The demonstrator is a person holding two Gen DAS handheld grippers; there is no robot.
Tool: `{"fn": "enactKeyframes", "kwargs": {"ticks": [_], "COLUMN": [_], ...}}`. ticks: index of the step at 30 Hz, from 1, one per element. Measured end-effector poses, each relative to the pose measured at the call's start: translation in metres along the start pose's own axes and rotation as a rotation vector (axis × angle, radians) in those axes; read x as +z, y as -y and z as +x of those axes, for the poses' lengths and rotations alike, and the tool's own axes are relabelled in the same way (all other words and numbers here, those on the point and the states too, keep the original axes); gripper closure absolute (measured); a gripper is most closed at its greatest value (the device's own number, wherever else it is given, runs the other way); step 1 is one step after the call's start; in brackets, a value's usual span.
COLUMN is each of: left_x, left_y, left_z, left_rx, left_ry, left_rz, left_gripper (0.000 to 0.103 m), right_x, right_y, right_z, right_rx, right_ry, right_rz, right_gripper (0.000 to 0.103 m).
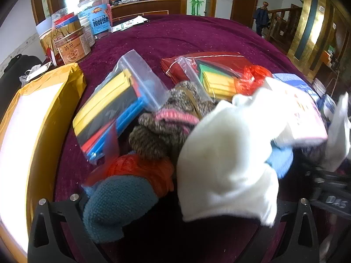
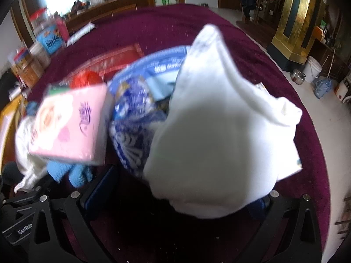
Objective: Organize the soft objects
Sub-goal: 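Grasp the white cloth in the pile with the right gripper and lift it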
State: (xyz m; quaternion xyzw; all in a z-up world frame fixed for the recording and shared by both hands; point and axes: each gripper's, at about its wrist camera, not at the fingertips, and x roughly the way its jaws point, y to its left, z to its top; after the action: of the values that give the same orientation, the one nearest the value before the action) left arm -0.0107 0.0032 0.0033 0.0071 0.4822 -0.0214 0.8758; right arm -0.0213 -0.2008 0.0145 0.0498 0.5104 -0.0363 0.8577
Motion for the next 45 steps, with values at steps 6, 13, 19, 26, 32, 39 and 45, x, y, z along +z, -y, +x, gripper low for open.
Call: {"fn": "enactKeyframes", "kwargs": {"ticks": [6,13,19,26,32,39,45], "left_x": [-0.002,-0.016,-0.043,-0.050,-0.043,-0.036,-0.011], "left_y": [0.000,-0.009,-0.036,-0.042,-0.046,-0.027,-0.011], "left_z": [-0.002,-0.040,-0.124,-0.124,-0.123,-0.109,-0.099], "left_rx": [-0.020,-0.083,-0.091,-0.045,0.035,-0.027,-0.091], "left_ry": [-0.019,0.097,0.505,0.514,0.476,0.400,0.341], "left_rz": [0.027,0.005,-0.087,-0.051,-0.048,0.030,0.053], "left_gripper": [0.001,0.003,0.000,0.000,0.000,0.001,0.001], "right_x": [0.002,-0.029,-0.062,-0.036,0.016,0.022,0.012], "right_y": [-0.013,-0.021,-0.024,-0.012,0.004,0.024,0.034], "right_z": [0.004,-0.047,-0.118,-0.121,-0.094,-0.049,-0.054], "right_rx": [-0.053,-0.091,-0.160,-0.208,-0.233,-0.230,-0.190], "right_ry": [-0.064,0.116,0.549,0.662,0.604,0.570,0.578], "right_rz": [-0.040,-0.078,-0.093,-0.023,0.047,0.100,0.115], "right_gripper": [0.000,0.000,0.000,0.000,0.000,0.000,0.000]}}
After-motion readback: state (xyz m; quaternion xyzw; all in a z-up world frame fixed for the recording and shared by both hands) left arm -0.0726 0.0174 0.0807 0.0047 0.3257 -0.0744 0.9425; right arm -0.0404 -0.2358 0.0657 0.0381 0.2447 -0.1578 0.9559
